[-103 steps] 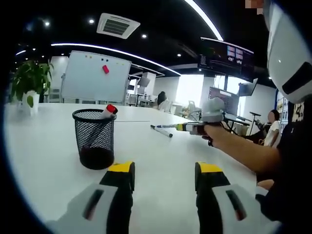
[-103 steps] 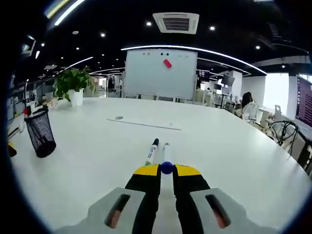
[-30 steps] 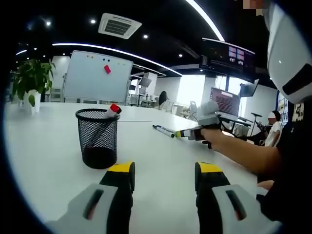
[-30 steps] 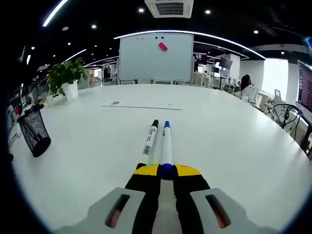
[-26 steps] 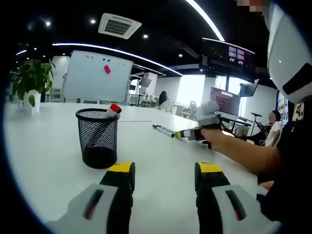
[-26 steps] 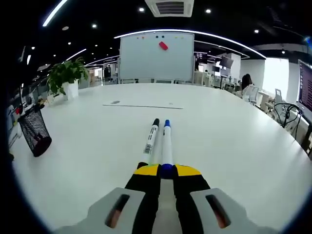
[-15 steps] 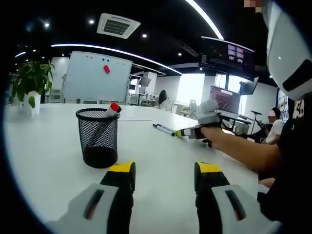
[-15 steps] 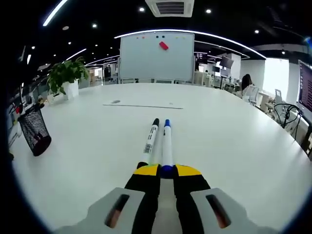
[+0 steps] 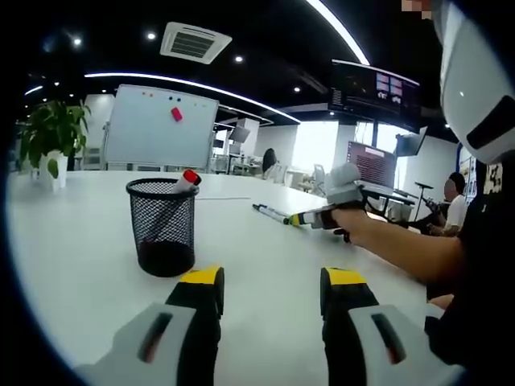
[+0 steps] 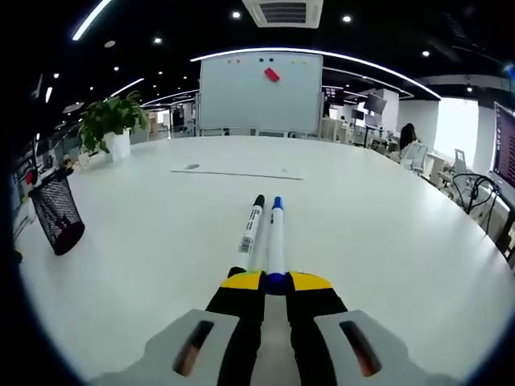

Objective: Pick up the whiteboard markers from the pen holder and place them facing the whiteboard neatly

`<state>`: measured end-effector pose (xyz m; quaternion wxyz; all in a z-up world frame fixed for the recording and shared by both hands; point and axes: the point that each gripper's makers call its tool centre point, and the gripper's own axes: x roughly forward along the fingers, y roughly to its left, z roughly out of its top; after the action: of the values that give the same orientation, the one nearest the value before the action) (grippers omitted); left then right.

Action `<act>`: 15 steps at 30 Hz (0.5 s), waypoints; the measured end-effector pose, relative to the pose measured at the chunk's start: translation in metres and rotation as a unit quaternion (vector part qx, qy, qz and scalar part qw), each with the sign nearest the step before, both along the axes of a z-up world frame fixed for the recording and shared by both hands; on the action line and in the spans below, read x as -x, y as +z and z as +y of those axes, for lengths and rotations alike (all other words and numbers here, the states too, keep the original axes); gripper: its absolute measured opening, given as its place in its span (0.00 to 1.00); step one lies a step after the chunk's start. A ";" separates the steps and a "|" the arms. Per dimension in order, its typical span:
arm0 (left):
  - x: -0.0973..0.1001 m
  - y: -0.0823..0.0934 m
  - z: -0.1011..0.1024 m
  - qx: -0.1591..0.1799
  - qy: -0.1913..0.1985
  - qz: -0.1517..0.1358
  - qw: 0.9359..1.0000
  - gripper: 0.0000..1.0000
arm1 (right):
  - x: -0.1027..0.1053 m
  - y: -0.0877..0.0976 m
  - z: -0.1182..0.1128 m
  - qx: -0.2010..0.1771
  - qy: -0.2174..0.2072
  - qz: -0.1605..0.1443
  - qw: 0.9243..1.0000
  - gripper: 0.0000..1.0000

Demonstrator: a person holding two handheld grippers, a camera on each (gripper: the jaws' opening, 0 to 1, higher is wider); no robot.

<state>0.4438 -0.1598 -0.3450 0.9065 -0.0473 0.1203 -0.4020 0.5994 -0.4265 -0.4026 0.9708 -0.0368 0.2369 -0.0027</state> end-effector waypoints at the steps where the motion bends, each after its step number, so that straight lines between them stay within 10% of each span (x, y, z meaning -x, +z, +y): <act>1: 0.000 0.000 0.000 0.001 -0.001 0.000 1.000 0.49 | 0.000 0.000 0.000 0.002 0.000 0.000 1.000 0.17; 15: 0.000 0.002 0.000 0.002 0.000 -0.005 1.000 0.49 | 0.001 0.006 -0.004 0.009 -0.004 -0.009 1.000 0.19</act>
<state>0.4443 -0.1596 -0.3434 0.9069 -0.0468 0.1153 -0.4026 0.5980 -0.4309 -0.3969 0.9724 -0.0447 0.2286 -0.0089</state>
